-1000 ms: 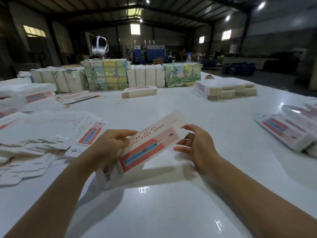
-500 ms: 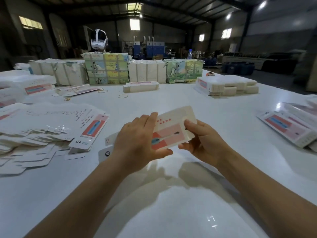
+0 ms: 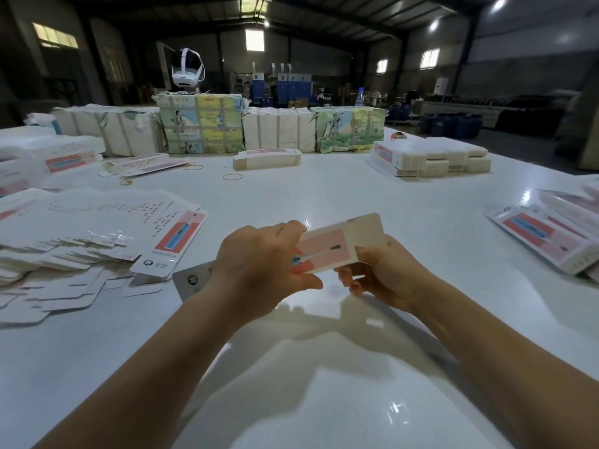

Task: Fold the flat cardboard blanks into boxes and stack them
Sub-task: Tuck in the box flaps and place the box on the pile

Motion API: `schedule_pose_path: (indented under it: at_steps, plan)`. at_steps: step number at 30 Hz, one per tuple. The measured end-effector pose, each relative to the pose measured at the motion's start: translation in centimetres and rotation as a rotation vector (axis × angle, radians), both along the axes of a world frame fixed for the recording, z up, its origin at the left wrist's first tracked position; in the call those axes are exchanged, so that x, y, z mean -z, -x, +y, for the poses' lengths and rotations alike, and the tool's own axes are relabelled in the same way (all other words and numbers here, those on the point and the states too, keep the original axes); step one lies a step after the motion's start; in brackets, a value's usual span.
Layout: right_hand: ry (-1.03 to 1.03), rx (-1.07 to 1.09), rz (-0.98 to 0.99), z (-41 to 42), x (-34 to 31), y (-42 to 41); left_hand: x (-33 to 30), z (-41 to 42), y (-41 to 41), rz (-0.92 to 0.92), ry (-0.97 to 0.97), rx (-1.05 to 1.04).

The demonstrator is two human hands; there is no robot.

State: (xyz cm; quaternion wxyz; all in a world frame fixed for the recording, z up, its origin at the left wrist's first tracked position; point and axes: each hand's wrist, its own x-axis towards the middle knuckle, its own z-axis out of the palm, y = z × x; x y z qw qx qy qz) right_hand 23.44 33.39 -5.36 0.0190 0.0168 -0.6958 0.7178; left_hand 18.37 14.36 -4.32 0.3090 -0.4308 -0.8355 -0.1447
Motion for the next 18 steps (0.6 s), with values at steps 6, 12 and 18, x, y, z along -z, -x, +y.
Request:
schedule_pose_path:
  at_steps: [6, 12, 18]
  plan:
    - [0.104, 0.103, -0.056, 0.4, -0.2, 0.2, 0.2, 0.2, 0.1, -0.182, 0.061, -0.126]
    - [0.217, 0.337, 0.047, -0.1, -0.7, 0.4, 0.0, -1.1, 1.1, -0.46, -0.056, -0.074]
    - [-0.553, 0.721, 0.677, -1.2, 0.8, -0.1, 0.1, -1.3, 1.4, -0.469, -0.094, -0.173]
